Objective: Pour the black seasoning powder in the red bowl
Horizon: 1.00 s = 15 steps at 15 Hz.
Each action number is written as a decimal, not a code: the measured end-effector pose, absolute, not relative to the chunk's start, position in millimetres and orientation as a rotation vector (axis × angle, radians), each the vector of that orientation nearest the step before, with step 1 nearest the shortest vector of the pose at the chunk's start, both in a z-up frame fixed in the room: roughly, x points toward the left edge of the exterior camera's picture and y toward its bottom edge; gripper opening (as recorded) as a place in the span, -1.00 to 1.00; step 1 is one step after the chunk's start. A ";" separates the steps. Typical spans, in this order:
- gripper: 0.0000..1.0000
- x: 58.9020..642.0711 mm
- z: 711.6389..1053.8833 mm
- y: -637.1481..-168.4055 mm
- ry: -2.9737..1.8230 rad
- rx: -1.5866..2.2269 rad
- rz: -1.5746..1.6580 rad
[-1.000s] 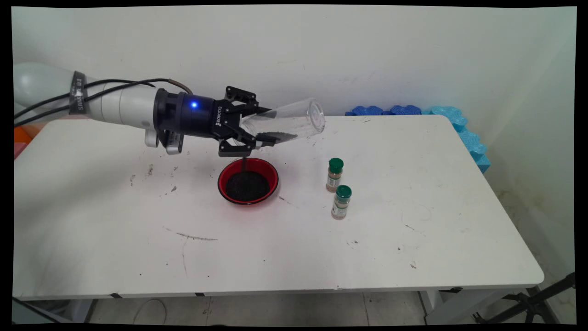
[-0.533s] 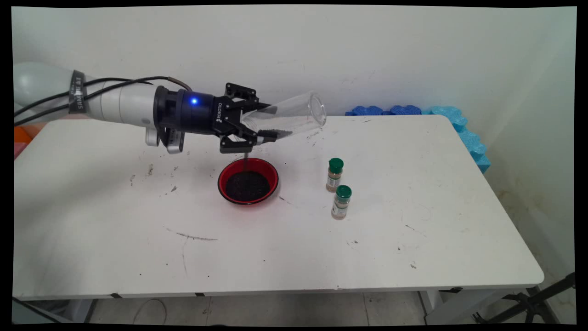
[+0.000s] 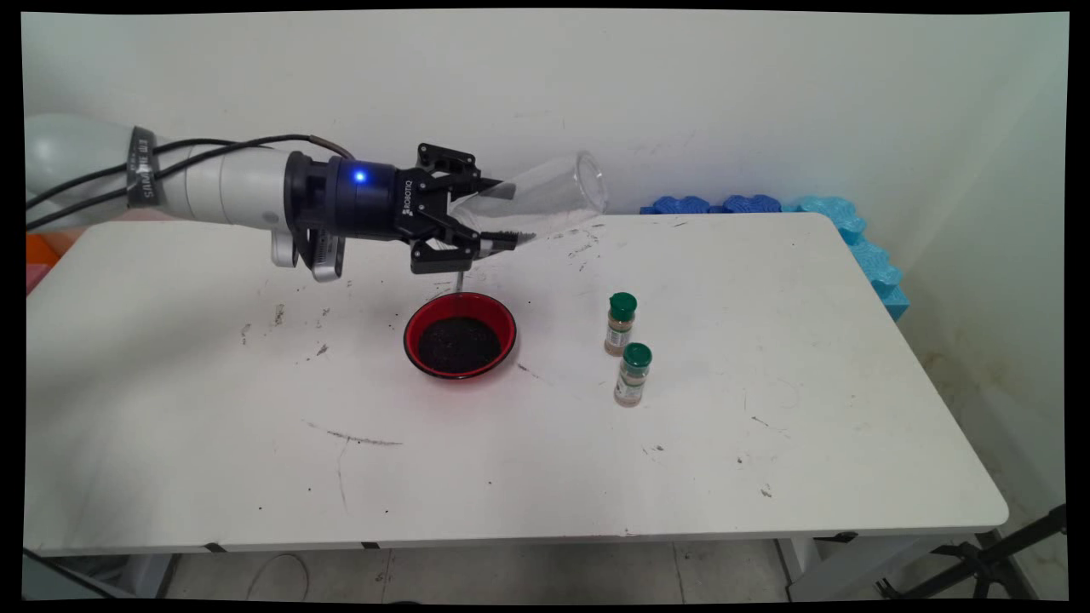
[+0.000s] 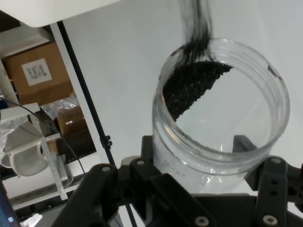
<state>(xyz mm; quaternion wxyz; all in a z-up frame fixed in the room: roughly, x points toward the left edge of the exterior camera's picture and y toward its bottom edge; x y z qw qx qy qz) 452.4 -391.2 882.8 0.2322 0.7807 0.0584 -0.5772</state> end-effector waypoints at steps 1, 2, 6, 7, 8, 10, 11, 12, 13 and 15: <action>-1.00 452.5 883.1 -391.0 0.167 2.143 -1.590; -1.00 452.6 883.2 -390.8 0.171 2.142 -1.592; -1.00 452.6 883.8 -390.1 0.192 2.137 -1.603; -1.00 452.6 883.9 -390.0 0.199 2.135 -1.606; -1.00 452.5 884.0 -389.8 0.206 2.134 -1.609; -1.00 452.3 884.1 -389.5 0.221 2.132 -1.614; -1.00 452.1 884.1 -389.4 0.229 2.131 -1.617; -1.00 452.0 884.0 -389.2 0.237 2.130 -1.620; -1.00 451.9 884.0 -389.0 0.243 2.130 -1.622; -1.00 451.6 884.1 -388.8 0.257 2.128 -1.628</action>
